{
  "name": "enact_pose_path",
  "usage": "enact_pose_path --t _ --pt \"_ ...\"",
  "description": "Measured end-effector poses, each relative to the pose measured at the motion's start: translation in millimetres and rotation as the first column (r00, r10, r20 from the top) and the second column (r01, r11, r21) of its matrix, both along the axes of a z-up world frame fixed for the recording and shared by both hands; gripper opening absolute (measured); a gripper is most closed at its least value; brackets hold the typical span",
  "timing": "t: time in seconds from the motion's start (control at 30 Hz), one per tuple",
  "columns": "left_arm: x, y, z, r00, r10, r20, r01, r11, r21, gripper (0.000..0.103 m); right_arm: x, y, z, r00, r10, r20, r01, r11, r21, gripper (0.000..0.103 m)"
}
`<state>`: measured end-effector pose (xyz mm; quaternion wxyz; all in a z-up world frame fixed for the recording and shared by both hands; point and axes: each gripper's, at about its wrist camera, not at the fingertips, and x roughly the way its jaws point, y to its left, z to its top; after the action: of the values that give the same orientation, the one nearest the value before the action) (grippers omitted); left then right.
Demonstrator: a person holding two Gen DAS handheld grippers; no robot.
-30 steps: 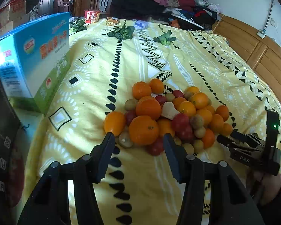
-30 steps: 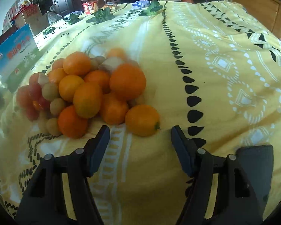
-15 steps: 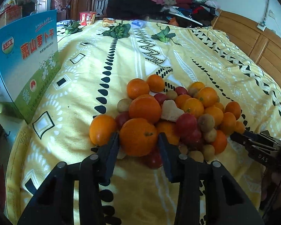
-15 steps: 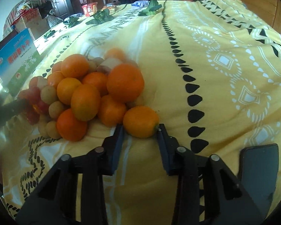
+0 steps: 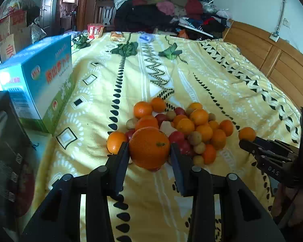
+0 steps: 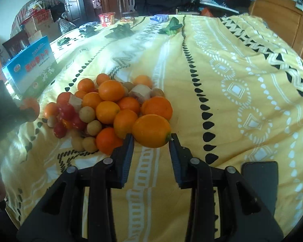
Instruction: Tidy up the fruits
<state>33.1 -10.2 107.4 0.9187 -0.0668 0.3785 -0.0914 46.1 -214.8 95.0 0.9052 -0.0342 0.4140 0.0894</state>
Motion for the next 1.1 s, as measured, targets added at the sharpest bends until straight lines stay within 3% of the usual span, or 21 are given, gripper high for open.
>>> enact_pose_path --t 0.23,0.63,0.9,1.1 --pt "-25 13 41 0.998 0.018 0.061 -0.018 1.000 -0.008 0.042 -19 23 37 0.998 0.015 0.064 -0.013 1.000 -0.027 0.036" --pt "-68 75 92 0.981 0.128 0.144 -0.123 0.991 -0.046 0.042 -47 83 89 0.981 0.126 0.150 -0.120 0.992 -0.045 0.036" --pt "-96 136 120 0.951 0.237 0.197 -0.224 0.971 -0.086 0.042 -57 137 117 0.958 0.216 0.189 -0.207 0.976 -0.068 0.036" --pt "-122 193 136 0.913 0.338 0.229 -0.321 0.941 -0.110 0.042 -66 189 133 0.933 0.295 0.206 -0.286 0.955 -0.071 0.036"
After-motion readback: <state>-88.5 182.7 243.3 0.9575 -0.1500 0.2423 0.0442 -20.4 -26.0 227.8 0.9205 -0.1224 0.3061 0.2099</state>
